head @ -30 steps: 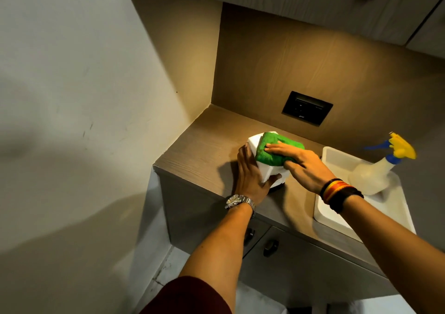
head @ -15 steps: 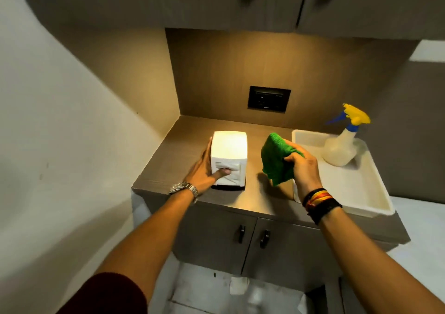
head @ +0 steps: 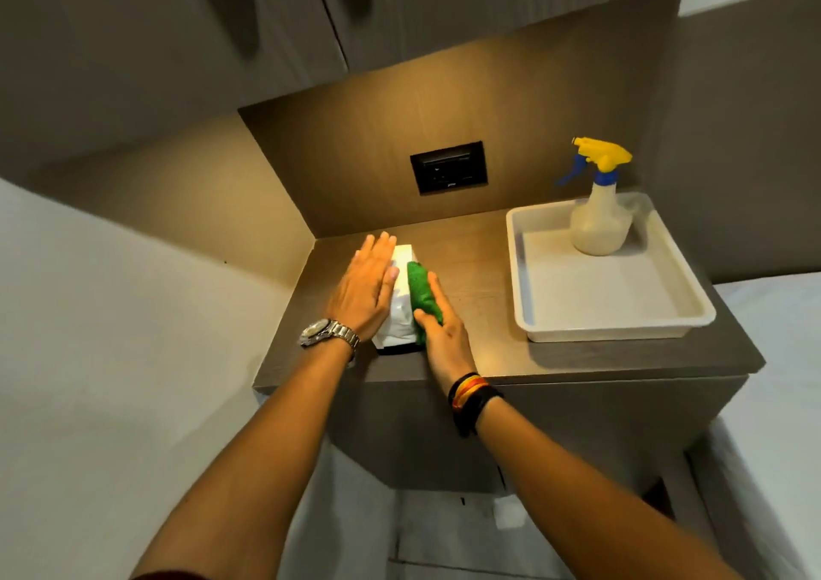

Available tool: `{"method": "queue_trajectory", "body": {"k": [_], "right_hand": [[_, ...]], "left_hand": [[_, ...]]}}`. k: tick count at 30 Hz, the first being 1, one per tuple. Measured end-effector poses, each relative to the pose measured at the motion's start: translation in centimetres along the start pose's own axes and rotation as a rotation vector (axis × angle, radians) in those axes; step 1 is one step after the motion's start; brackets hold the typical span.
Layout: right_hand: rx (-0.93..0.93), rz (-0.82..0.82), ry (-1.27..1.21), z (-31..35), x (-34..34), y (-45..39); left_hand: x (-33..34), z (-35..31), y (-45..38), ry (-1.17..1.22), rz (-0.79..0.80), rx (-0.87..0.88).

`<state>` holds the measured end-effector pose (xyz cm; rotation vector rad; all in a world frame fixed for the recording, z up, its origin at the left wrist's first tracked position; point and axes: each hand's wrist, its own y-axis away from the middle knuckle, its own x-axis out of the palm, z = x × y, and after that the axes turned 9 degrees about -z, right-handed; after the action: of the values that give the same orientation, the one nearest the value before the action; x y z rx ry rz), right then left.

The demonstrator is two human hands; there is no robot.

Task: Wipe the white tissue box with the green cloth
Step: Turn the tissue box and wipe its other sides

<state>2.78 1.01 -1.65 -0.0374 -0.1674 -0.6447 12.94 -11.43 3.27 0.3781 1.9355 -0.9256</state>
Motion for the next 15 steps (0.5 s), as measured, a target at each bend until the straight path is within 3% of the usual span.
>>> {"method": "queue_trajectory", "body": {"k": [3, 10, 15], "right_hand": [[0.008, 0.049, -0.014, -1.7, 0.5, 0.8], [0.046, 0.066, -0.061, -3.6, -0.6, -1.5], [0.096, 0.038, -0.122, -2.2, 0.0, -5.8]], "left_hand": [[1.2, -0.2, -0.4, -0.045, 0.090, -0.029], [2.7, 0.1, 0.2, -0.054, -0.067, -0.066], [2.9, 0.6, 0.0, -0.084, -0.048, -0.058]]}}
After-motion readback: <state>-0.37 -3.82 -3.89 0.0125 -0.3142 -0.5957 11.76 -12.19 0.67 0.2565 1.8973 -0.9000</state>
